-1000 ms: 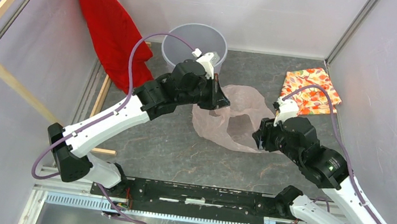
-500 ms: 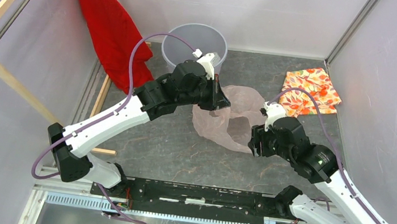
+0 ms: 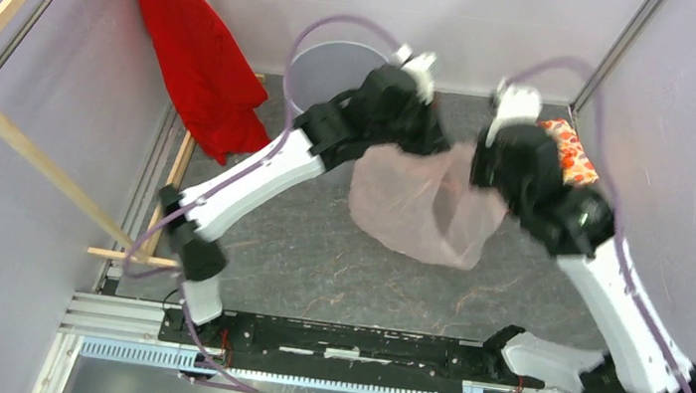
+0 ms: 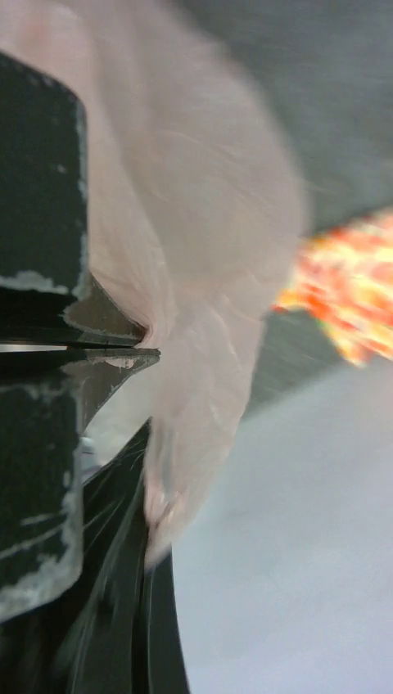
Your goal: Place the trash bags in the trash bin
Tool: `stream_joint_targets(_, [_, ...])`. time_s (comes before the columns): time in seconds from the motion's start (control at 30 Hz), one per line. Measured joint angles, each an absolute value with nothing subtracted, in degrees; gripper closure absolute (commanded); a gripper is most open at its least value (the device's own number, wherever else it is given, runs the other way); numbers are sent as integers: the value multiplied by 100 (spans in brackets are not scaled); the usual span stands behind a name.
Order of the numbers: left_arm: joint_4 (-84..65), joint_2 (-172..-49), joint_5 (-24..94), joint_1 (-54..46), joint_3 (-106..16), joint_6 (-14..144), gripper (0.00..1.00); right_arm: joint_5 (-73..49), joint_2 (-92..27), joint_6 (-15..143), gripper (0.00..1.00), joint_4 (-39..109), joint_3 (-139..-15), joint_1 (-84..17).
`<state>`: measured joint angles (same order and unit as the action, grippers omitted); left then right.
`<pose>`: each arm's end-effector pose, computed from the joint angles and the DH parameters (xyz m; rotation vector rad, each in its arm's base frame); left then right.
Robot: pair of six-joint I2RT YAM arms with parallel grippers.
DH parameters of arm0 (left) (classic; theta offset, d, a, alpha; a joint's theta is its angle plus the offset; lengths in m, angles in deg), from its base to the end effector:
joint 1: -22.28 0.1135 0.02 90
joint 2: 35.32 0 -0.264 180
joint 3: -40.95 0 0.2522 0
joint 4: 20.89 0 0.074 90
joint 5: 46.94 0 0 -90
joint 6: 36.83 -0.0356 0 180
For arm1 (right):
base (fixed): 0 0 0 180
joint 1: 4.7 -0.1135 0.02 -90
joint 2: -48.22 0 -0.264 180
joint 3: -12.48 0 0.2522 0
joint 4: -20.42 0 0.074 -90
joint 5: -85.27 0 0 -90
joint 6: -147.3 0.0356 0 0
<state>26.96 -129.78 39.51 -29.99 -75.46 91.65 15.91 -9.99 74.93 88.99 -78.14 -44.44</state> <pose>0.2265 -0.2963 0.4231 0.3051 2.1694 -1.0237 0.1468 0.1057 0.4097 -0.2174 2.1503 0.1807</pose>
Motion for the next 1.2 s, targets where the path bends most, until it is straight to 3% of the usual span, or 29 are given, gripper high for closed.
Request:
stream_joint_targets(0.17, [2860,-15434,3802,-2993,-11893,8562,98,2380,-3176,7010,100,8165,-12184,-3721])
stream_joint_targets(0.23, [2386,-15539,3665,-2993,-12333,8319,98,2339,-3133,6739,100,7126,-12640,-3695])
stream_joint_targets(0.43, [713,-13507,3759,-3233,-10025,7366,98,1991,222,6245,100,4307,-9093,-3710])
stream_joint_targets(0.57, [322,-12853,4301,-3406,-9128,7049,98,2026,1381,6542,100,3267,-7384,-3688])
stream_joint_targets(0.7, [12,-12768,4731,-3430,-6914,7159,98,1569,1033,7460,100,3321,-4383,-3699])
stream_joint_targets(0.77, [115,-12991,4895,-3511,-5588,7259,98,1158,507,7901,100,4351,-2556,-3756])
stream_joint_targets(0.83, [740,-13323,4991,-3657,-4418,7357,98,1025,736,8076,100,5732,-1856,-3771])
stream_joint_targets(0.9, [1452,-13312,5055,-3773,-3937,7381,98,1075,1136,8109,100,6569,-2156,-3745])
stream_joint_targets(0.97, [1680,-13083,5112,-3871,-4045,7379,98,1126,1145,8041,100,6761,-3261,-3743])
stream_joint_targets(1.1, [1426,-12329,5195,-3893,-5032,7377,98,1250,740,7792,100,6219,-5860,-3758])
stream_joint_targets(1.2, [1083,-11867,5197,-3893,-5660,7377,98,1226,703,7696,100,6018,-6525,-3758])
